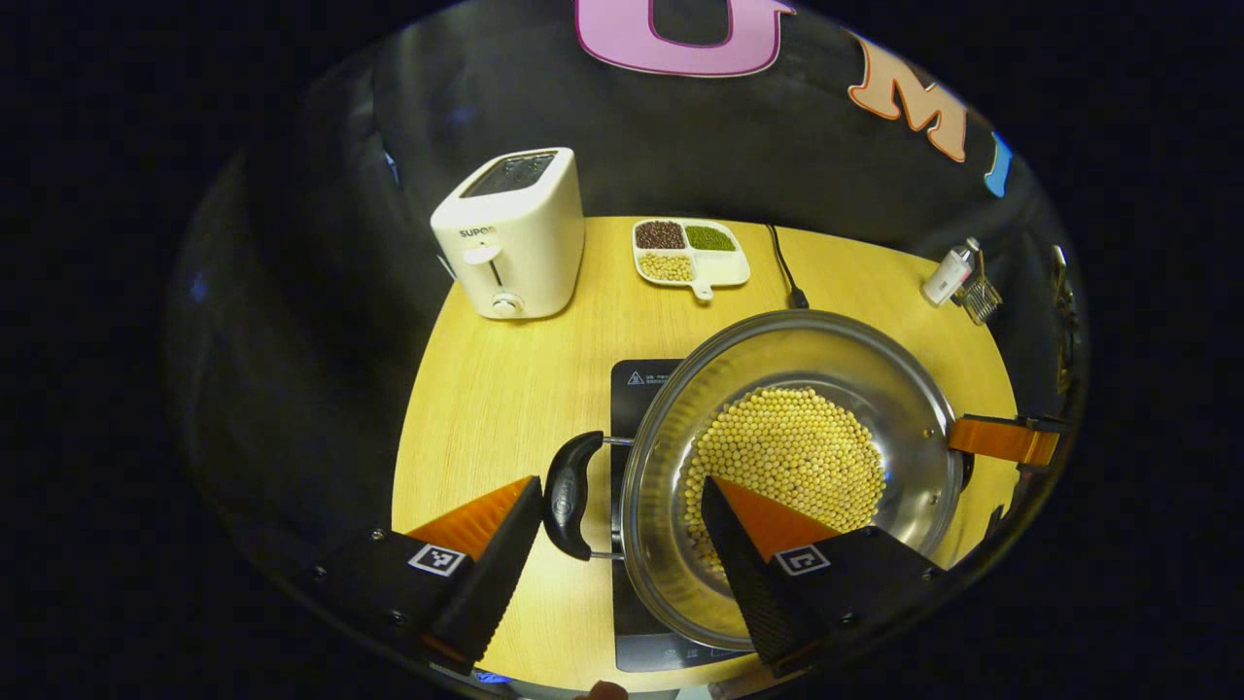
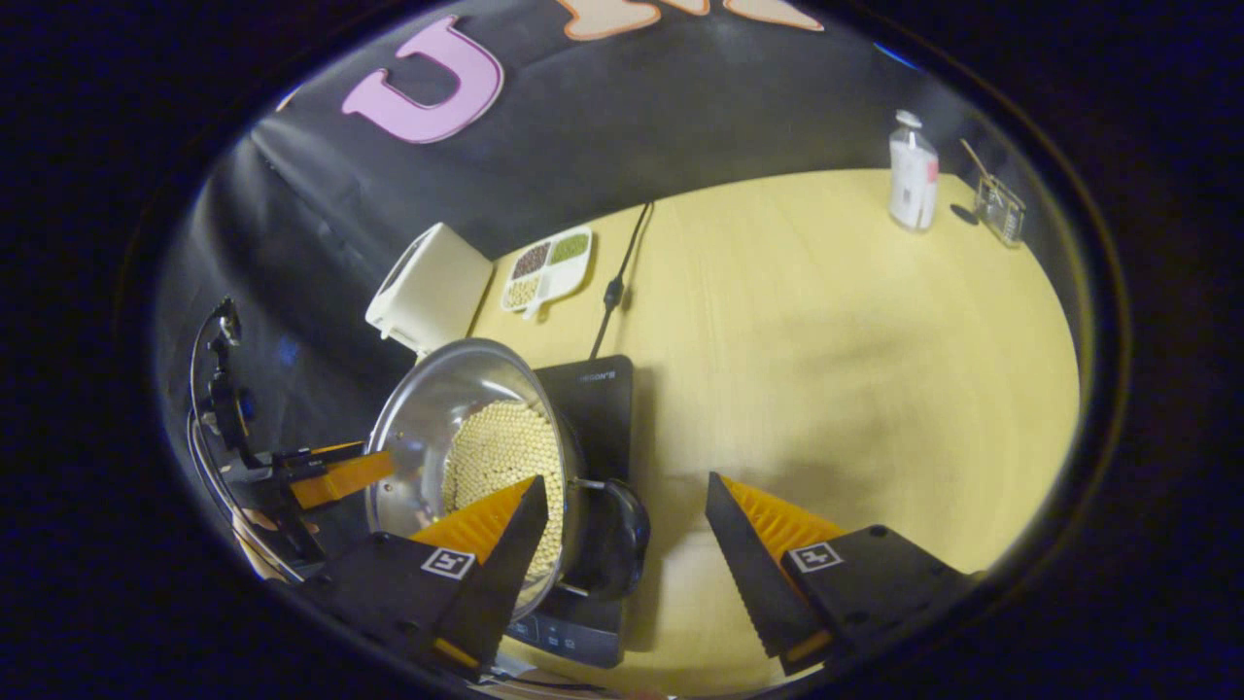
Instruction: First push the handle of the pot to place it horizontally, then grasp the pot with both hands and set it on the induction cooktop.
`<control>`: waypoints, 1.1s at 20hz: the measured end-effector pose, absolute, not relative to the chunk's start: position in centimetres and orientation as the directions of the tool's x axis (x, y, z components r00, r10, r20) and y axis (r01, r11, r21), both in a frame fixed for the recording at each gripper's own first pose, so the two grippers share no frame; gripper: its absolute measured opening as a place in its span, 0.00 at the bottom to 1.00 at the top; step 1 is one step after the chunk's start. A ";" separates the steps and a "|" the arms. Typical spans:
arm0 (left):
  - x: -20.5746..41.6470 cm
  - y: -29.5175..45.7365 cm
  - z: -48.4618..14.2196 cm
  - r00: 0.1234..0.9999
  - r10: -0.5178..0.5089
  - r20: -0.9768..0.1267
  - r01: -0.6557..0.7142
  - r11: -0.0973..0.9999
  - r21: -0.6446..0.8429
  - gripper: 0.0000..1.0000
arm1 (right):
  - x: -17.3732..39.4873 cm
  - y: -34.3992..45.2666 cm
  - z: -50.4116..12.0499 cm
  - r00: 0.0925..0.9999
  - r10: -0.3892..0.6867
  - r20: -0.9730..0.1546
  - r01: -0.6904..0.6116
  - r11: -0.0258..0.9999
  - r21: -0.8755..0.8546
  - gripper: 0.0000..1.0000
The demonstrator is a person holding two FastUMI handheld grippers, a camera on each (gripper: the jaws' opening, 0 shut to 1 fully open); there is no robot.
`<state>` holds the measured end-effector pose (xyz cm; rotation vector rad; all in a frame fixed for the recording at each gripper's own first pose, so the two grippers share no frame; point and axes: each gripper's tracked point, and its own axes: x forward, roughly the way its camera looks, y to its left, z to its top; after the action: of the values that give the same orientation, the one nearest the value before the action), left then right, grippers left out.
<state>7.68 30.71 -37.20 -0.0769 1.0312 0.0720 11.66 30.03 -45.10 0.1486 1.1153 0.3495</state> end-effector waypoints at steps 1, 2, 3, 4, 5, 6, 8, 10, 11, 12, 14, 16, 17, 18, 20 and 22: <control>7.4 30.3 -36.6 0.527 0.024 -0.850 -0.107 0.994 -0.038 0.99 | 11.7 29.3 -44.2 0.418 0.341 -0.842 -0.207 0.938 0.277 1.00; 7.0 30.0 -36.0 0.538 0.027 -0.842 -0.119 0.992 -0.044 0.99 | 11.6 28.8 -43.4 0.444 0.335 -0.831 -0.211 0.941 0.266 1.00; 6.5 29.4 -35.3 0.549 0.030 -0.835 -0.127 0.991 -0.048 0.98 | 11.7 28.1 -42.5 0.471 0.329 -0.818 -0.211 0.943 0.258 1.00; 6.1 29.0 -34.7 0.559 0.036 -0.828 -0.133 0.990 -0.046 0.98 | 11.6 27.5 -41.8 0.492 0.325 -0.808 -0.210 0.945 0.252 1.00; 5.6 28.6 -34.0 0.568 0.049 -0.821 -0.141 0.989 -0.038 0.98 | 11.5 26.8 -41.1 0.507 0.319 -0.801 -0.207 0.947 0.247 0.93; 5.3 28.1 -33.4 0.580 0.061 -0.812 -0.142 0.989 -0.027 0.99 | 11.2 26.1 -40.5 0.524 0.317 -0.790 -0.204 0.948 0.244 0.93; 4.4 26.7 -32.1 0.600 0.084 -0.795 -0.137 0.991 0.001 0.98 | 11.1 24.8 -39.1 0.563 0.318 -0.763 -0.203 0.948 0.245 0.93; 3.5 24.4 -30.4 0.627 0.087 -0.774 -0.127 0.992 0.008 0.98 | 10.8 23.1 -37.6 0.592 0.321 -0.739 -0.201 0.947 0.250 1.00; 3.3 22.8 -29.6 0.644 0.081 -0.761 -0.122 0.993 0.003 0.98 | 10.6 22.1 -36.8 0.605 0.322 -0.728 -0.199 0.947 0.253 0.92; 3.1 21.1 -28.9 0.659 0.072 -0.749 -0.116 0.993 -0.007 0.98 | 10.4 21.2 -36.0 0.615 0.325 -0.718 -0.199 0.946 0.258 0.93; 2.8 17.7 -27.1 0.696 0.062 -0.715 -0.107 0.994 -0.019 0.97 | 10.1 19.6 -33.8 0.648 0.332 -0.685 -0.205 0.943 0.263 0.93; 2.6 13.7 -25.1 0.734 0.054 -0.677 -0.097 0.995 -0.026 0.98 | 10.0 17.6 -31.7 0.688 0.328 -0.647 -0.218 0.944 0.247 1.00; 2.8 11.7 -24.0 0.758 0.044 -0.651 -0.087 0.996 -0.034 0.98 | 9.9 16.5 -30.5 0.709 0.324 -0.626 -0.223 0.946 0.237 1.00; 3.1 10.1 -22.9 0.781 0.039 -0.624 -0.083 0.996 -0.042 0.98 | 10.1 15.6 -29.2 0.733 0.316 -0.602 -0.224 0.948 0.225 1.00; 3.7 6.9 -20.3 0.828 0.025 -0.561 -0.072 0.995 -0.062 0.97 | 10.2 13.7 -26.2 0.776 0.305 -0.553 -0.226 0.952 0.208 0.99; 4.3 5.1 -17.4 0.880 0.037 -0.474 -0.076 0.995 -0.065 0.97 | 10.5 12.2 -22.7 0.818 0.305 -0.487 -0.241 0.951 0.192 0.99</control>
<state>4.35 5.10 -17.40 -0.0829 0.4925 0.0589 10.54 12.18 -22.69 0.1233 0.5384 0.2918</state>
